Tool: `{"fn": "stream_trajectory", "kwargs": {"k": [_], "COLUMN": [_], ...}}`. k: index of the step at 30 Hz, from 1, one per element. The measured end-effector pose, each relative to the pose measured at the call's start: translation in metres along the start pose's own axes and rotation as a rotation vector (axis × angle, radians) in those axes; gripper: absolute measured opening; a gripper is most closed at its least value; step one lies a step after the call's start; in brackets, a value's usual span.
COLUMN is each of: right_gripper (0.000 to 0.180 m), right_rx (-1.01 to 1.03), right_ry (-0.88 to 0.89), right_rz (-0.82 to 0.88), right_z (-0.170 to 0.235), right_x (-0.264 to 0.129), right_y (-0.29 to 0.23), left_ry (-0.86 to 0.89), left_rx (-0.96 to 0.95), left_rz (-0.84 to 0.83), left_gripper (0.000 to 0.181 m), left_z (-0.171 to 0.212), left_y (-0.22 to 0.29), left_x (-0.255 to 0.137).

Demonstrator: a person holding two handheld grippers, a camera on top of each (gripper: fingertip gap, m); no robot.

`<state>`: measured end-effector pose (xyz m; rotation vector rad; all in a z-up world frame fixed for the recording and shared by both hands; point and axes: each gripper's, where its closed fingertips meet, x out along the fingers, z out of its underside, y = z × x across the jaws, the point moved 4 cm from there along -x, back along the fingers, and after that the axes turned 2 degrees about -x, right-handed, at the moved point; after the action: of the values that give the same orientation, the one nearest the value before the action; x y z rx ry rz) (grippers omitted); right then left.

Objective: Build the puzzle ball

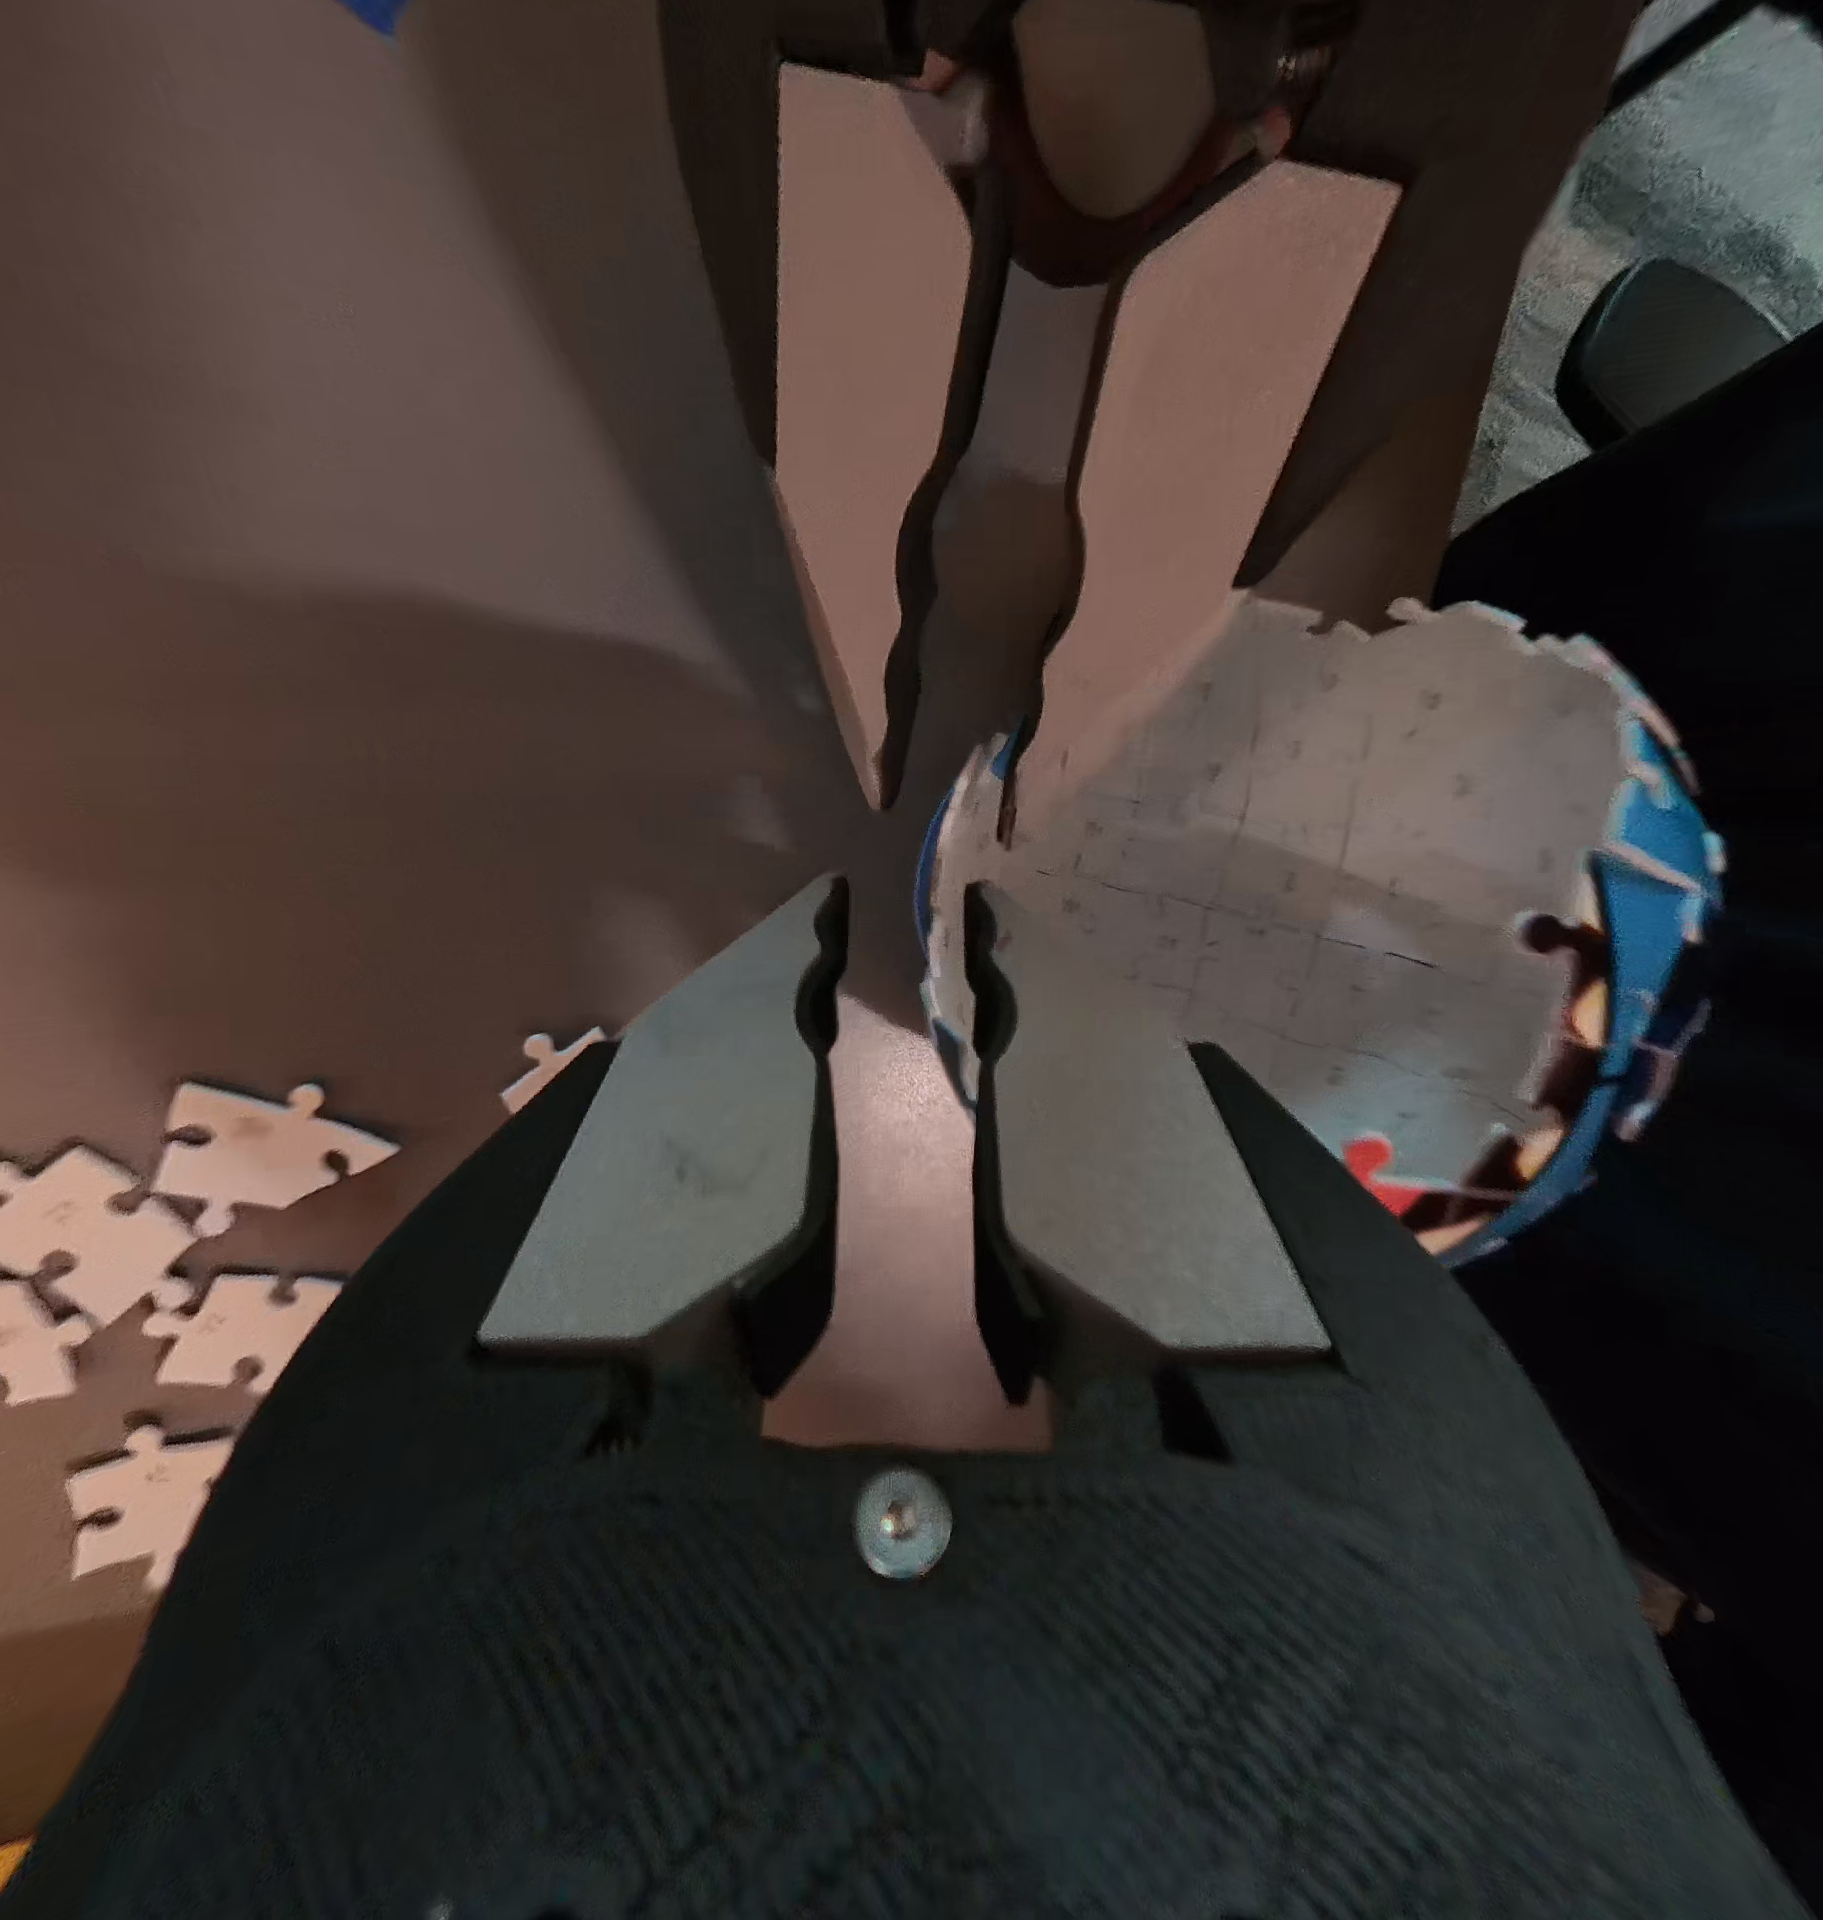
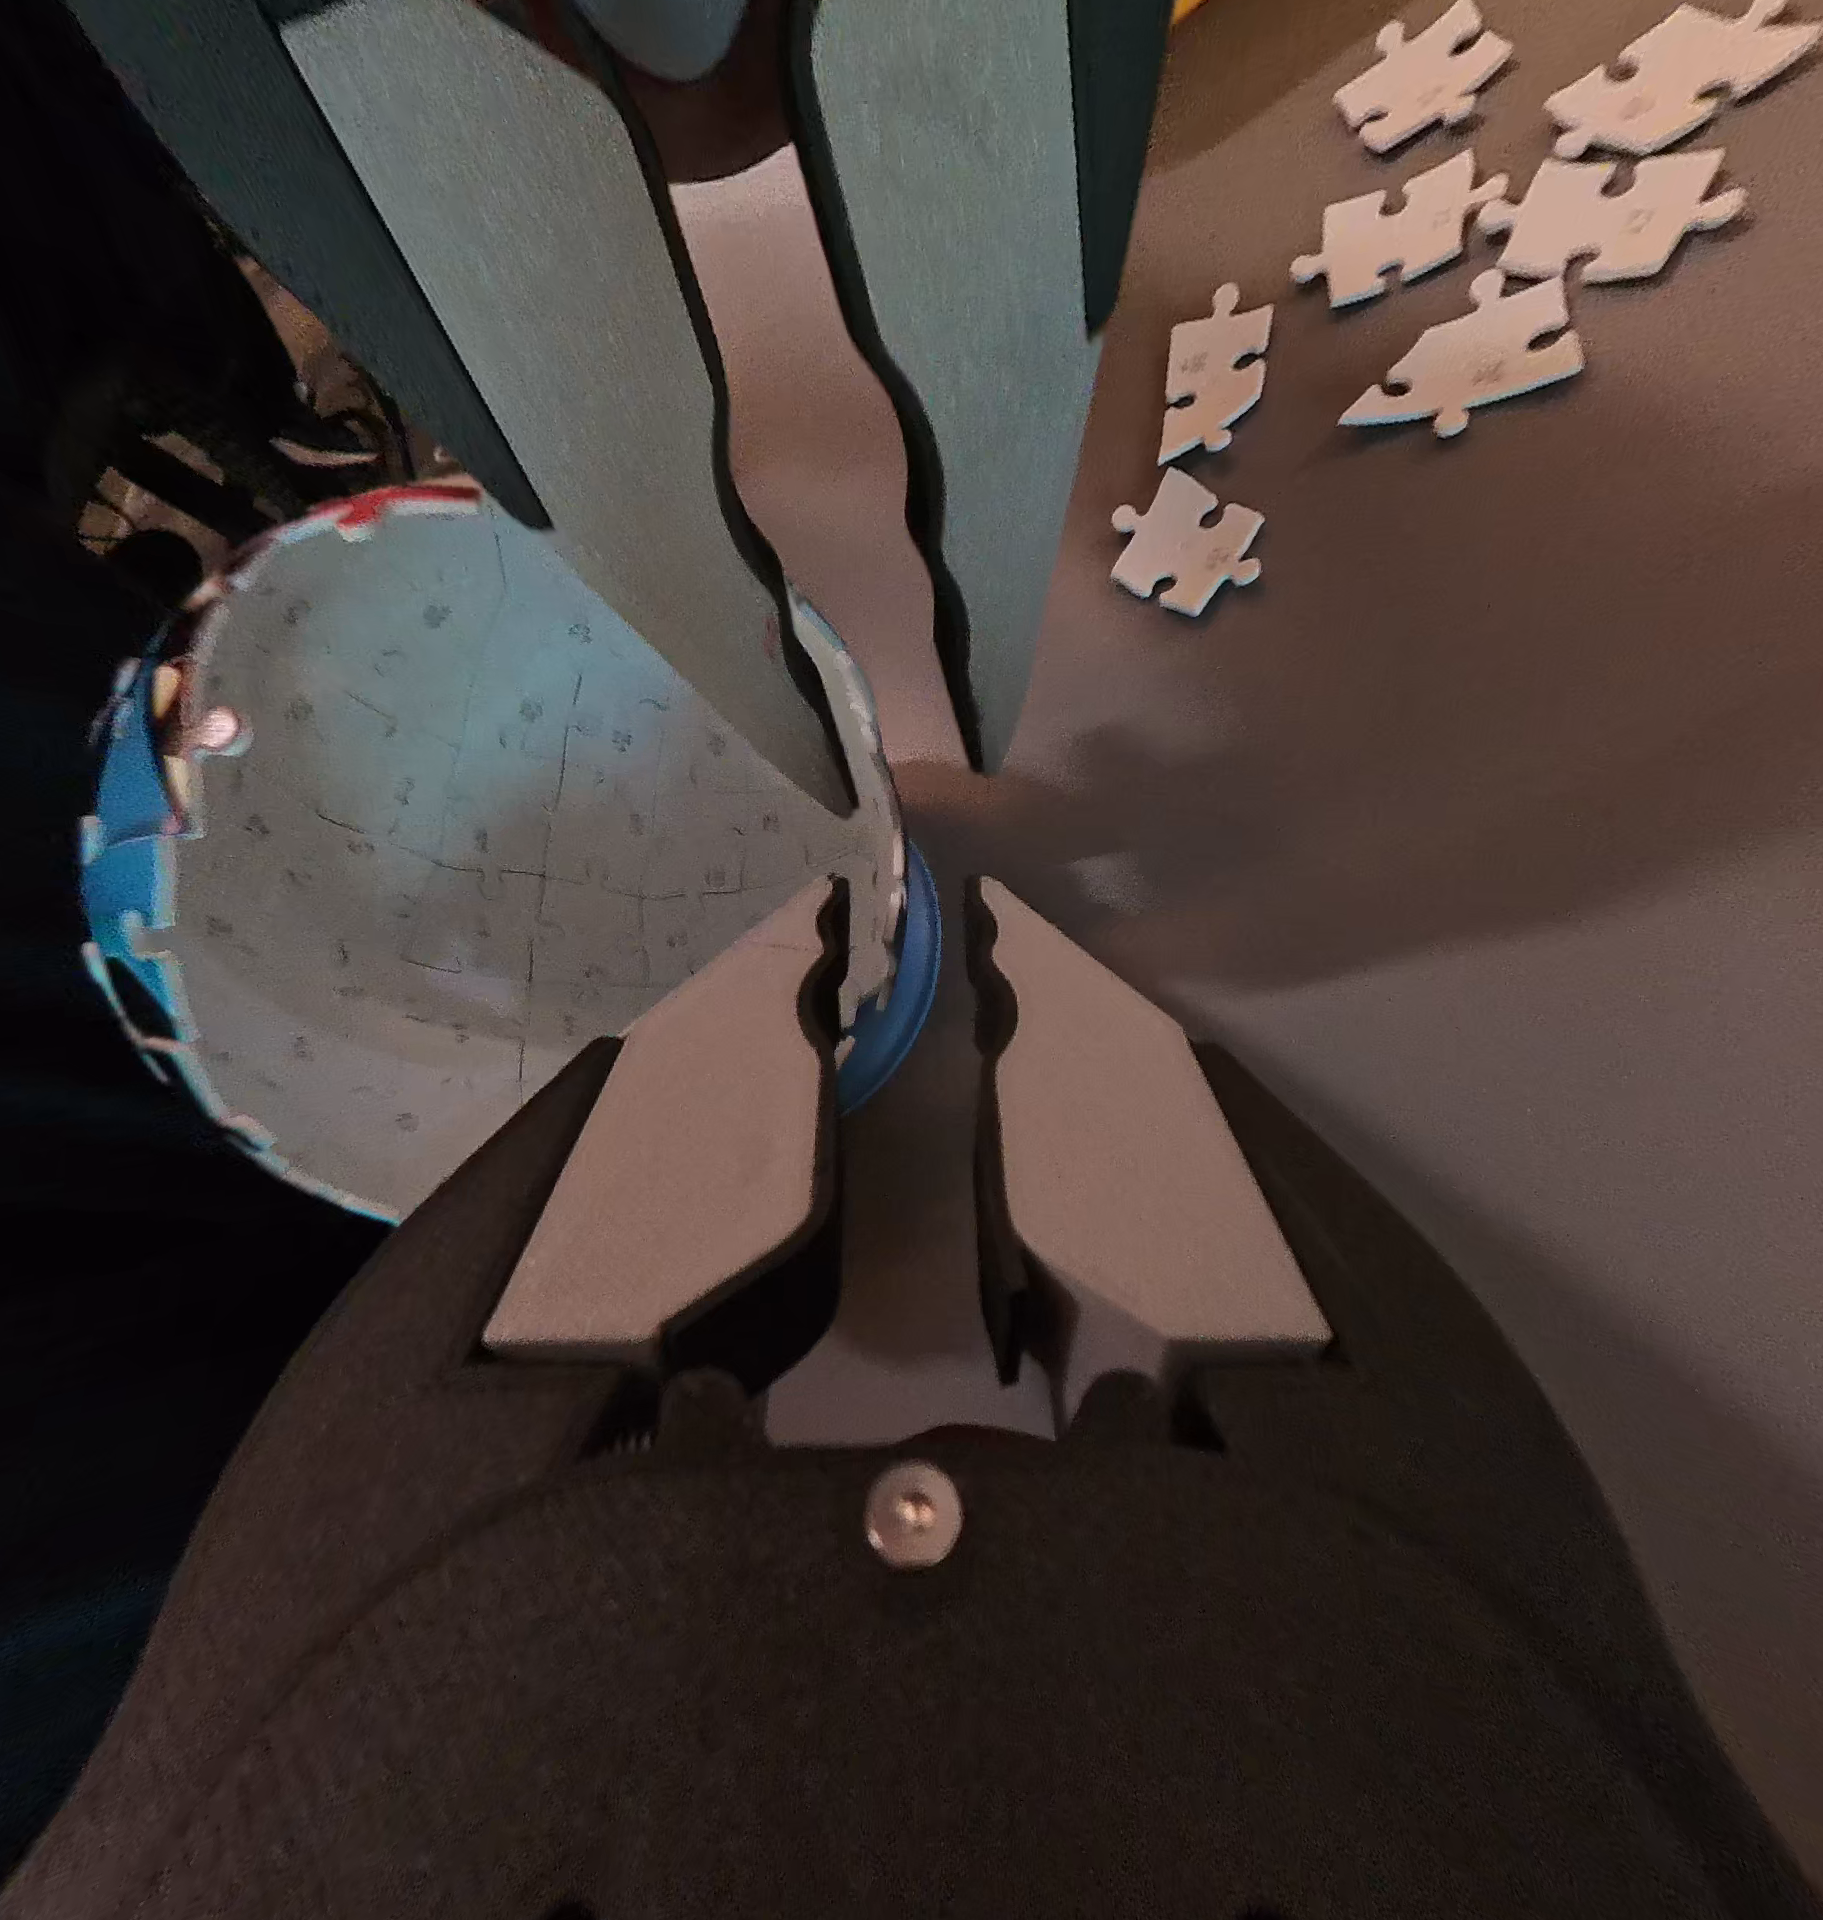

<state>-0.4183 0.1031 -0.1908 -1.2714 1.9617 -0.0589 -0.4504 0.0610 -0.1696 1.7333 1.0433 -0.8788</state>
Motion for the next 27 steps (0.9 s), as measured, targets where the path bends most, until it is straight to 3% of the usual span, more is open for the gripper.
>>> {"fn": "stream_trajectory", "kwargs": {"k": [7, 12, 21, 27], "right_gripper": [0.027, 0.033, 0.039, 0.039], "right_rx": [-0.052, -0.103, -0.119, -0.108], "right_ry": [0.262, 0.373, 0.354, 0.409], "right_rz": [0.091, 0.281, 0.164, 0.355], "right_z": [-0.023, -0.014, 0.047, 0.07], "right_x": [-0.06, -0.098, -0.097, -0.098], "right_y": [-0.004, -0.001, -0.037, -0.023], "left_ry": [0.304, 0.529, 0.617, 0.616], "left_rx": [-0.009, -0.093, -0.186, -0.324], "left_rz": [-0.231, -0.345, -0.243, -0.377], "left_gripper": [0.027, 0.034, 0.039, 0.04], "left_z": [-0.014, 0.011, 0.084, 0.131], "left_y": [-0.013, -0.01, 0.02, 0.008], "left_x": [-0.08, -0.115, -0.091, -0.074]}}
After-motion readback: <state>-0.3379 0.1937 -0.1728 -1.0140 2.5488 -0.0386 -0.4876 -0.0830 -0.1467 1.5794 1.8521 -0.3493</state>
